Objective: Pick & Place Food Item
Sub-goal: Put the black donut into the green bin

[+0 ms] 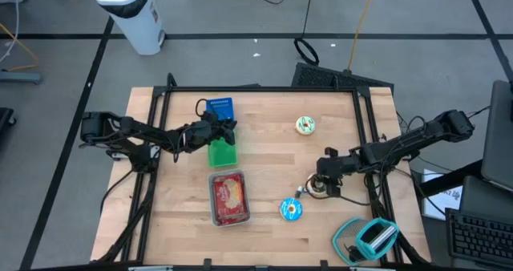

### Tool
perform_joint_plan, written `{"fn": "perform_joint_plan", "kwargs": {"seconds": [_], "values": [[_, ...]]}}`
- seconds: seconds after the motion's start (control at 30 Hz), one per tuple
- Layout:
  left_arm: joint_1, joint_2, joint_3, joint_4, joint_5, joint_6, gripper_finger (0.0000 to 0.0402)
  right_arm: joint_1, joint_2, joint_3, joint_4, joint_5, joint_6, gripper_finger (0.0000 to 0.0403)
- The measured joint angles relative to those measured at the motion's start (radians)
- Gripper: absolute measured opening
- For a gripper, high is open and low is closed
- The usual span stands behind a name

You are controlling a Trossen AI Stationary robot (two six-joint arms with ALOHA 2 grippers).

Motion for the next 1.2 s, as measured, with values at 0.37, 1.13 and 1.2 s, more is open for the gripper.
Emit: {"fn": "perform_joint_plan", "kwargs": {"seconds": [0.37,1.13,1.2], "values": [[0.000,0.000,0.000,0.003,0.082,-0.100,0.0124,-0.048,0.000,0.000,0.415,0.198,-0.370,0.0105],[-0.193,0.033,0.380,-0.308,0.253,0.144,0.0295,-0.222,0.364,0.000,1.163,0.368,-0.919,0.0105],[-0.200,0.046,0.399,-0.317,0.240,0.162,0.0299,-0.228,0.388,0.000,1.238,0.387,-0.932,0.0105]]}}
